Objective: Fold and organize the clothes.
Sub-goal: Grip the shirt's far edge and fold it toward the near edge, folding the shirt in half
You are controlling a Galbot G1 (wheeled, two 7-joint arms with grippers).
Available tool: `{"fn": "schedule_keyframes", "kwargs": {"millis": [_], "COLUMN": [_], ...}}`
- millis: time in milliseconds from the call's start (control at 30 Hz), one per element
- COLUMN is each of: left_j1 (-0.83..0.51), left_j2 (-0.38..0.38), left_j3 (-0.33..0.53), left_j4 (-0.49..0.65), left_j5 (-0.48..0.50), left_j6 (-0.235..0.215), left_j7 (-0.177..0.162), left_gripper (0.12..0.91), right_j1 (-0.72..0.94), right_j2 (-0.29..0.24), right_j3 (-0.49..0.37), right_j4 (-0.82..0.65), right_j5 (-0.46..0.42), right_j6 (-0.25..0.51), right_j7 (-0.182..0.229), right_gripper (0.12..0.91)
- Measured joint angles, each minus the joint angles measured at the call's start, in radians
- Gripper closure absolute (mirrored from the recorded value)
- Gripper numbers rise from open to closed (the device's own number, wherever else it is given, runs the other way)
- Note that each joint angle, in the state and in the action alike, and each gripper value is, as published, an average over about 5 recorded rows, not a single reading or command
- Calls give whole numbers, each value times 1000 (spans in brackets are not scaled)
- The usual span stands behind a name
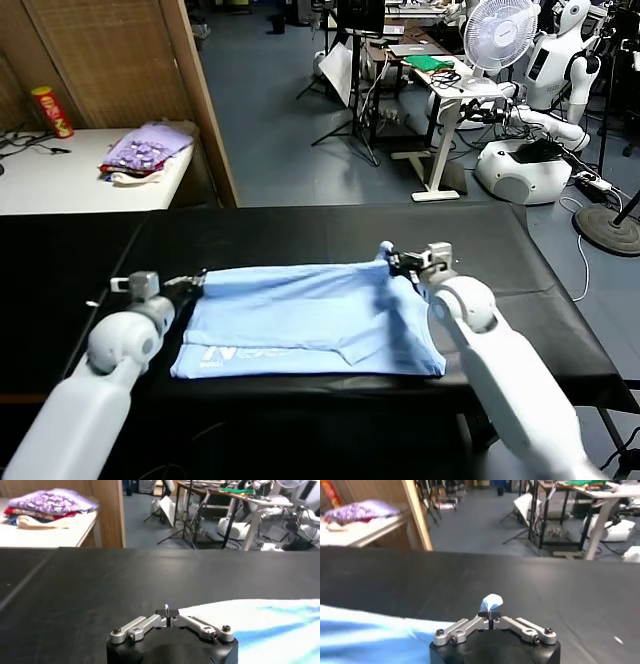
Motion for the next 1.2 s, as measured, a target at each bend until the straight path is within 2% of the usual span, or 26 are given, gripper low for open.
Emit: {"fn": "schedule_keyframes", "kwargs": {"millis": [267,633,933,1000,1100,1200], "left_j1": [113,227,285,295,309,325], "left_j2": [20,20,9,6,0,-4], "left_j3": [-33,-69,-84,-87,-92,-105], "left_j4": [-102,-148,-166,-175,-190,-206], "left_j5": [56,172,203,212,235,250], "left_j6": [5,17,20,27,40,49], "left_j7": [-6,14,23,21,17,14], "left_gripper": [904,904,904,904,886,776], "right_j1": [-105,-185,-228,-239,-258,-283], "right_j2": [-12,-11,-7,-8,-13,-19], "right_j3": [18,12,15,18,30,52], "right_j4": [79,106,125,133,151,178], "right_j5": [-44,-68,-79,-78,-78,-78], "right_j6": [0,1,1,1,1,1], "right_j7": [-6,-6,-12,-15,-12,-8], "right_gripper": [902,902,898,859,722,554]}}
